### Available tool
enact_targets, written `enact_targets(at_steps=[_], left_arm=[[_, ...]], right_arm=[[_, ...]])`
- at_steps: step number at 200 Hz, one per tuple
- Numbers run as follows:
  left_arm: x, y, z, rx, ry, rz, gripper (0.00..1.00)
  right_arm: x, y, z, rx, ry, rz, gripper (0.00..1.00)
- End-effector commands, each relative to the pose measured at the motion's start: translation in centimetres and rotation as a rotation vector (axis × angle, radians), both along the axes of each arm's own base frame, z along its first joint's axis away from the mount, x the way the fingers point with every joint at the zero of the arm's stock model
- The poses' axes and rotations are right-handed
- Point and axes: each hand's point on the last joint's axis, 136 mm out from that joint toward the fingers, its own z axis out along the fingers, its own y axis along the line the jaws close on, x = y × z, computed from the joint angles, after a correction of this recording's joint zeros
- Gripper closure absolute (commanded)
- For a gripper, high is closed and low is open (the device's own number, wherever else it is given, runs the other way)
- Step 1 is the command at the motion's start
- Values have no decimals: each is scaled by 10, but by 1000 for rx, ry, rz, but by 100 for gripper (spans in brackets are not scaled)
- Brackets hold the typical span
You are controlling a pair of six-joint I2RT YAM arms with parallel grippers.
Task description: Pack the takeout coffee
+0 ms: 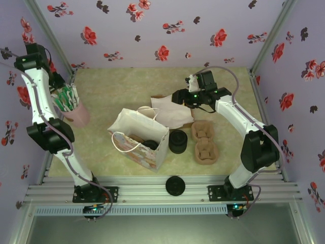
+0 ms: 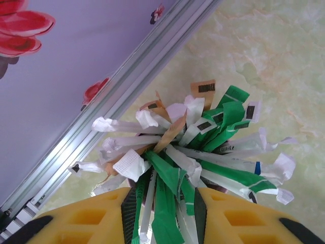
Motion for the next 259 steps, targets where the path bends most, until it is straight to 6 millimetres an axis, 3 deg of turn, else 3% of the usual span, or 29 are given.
enact_targets(at_steps=[1,43,88,141,212,259], left_arm=[[8,7,-1,10,3,-14,62],[17,8,-9,-12,16,-22,63],[16,5,-14,-26,31,-26,84],[3,5,9,8,14,-31,97],[-7,5,42,60,-61,-28,100],[-19,3,93,117,-212,-7,100]], right_arm=[[4,1,1,13,-6,4,43],[5,2,-1,14,-3,7,43],[5,3,-2,13,-1,8,43],[5,3,-2,14,0,9,44],[4,3,0,14,-2,9,44],[4,3,0,12,-2,11,43]])
